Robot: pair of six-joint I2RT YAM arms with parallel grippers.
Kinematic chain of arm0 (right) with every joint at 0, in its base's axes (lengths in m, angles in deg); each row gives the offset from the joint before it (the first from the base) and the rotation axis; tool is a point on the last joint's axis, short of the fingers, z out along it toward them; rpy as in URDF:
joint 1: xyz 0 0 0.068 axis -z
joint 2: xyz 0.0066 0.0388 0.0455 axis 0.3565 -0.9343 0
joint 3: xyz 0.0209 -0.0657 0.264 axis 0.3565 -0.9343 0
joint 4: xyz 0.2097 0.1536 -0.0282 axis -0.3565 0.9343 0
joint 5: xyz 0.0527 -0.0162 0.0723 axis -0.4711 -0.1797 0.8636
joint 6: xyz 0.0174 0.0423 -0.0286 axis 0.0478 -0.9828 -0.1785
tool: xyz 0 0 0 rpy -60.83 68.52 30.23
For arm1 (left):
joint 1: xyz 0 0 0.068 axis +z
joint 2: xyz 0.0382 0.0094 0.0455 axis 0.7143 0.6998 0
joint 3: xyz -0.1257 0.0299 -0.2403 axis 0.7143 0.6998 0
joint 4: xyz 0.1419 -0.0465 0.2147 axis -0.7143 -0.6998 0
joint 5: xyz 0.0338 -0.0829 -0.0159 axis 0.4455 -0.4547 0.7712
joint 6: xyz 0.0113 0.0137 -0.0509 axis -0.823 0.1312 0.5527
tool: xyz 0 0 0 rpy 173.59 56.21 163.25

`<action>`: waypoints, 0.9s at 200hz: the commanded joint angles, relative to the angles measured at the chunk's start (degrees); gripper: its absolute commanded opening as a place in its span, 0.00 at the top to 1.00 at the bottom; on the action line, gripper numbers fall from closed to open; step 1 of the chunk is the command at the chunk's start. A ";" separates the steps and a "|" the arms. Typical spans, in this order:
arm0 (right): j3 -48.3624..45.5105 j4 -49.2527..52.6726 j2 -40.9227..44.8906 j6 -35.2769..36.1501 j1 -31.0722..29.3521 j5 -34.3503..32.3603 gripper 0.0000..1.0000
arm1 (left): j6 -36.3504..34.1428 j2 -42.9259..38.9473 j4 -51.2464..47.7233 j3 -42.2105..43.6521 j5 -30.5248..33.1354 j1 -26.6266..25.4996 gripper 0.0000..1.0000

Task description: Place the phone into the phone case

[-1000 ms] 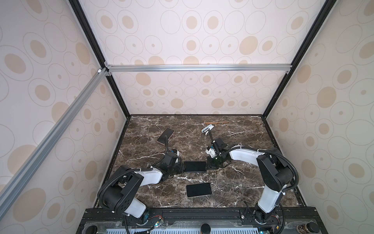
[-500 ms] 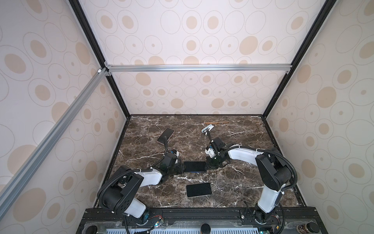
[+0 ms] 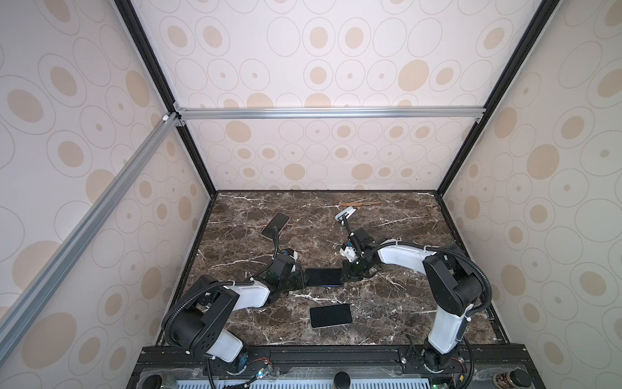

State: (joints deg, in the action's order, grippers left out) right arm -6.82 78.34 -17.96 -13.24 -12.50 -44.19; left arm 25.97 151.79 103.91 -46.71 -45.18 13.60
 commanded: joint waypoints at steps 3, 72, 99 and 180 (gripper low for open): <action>-7.90 -2.11 -16.05 1.63 -4.69 -14.74 0.86 | 0.73 2.24 -6.46 2.15 -0.06 -1.34 0.82; -7.85 -2.34 -17.02 0.81 -6.29 -14.31 0.93 | 0.16 0.25 -7.58 2.31 1.66 -1.38 0.82; -6.97 -2.13 -19.00 1.03 -6.77 -14.34 0.93 | 0.49 -0.51 -7.83 2.97 1.82 -1.44 0.83; -5.20 -0.98 -21.47 2.48 -8.39 -17.61 0.94 | 1.47 -1.32 -7.51 3.41 3.26 -1.42 0.84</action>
State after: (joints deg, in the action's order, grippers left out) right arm -4.04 79.06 -20.35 -13.37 -13.88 -44.16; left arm 26.89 149.32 103.34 -44.90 -41.31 13.31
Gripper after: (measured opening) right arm 0.132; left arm 0.162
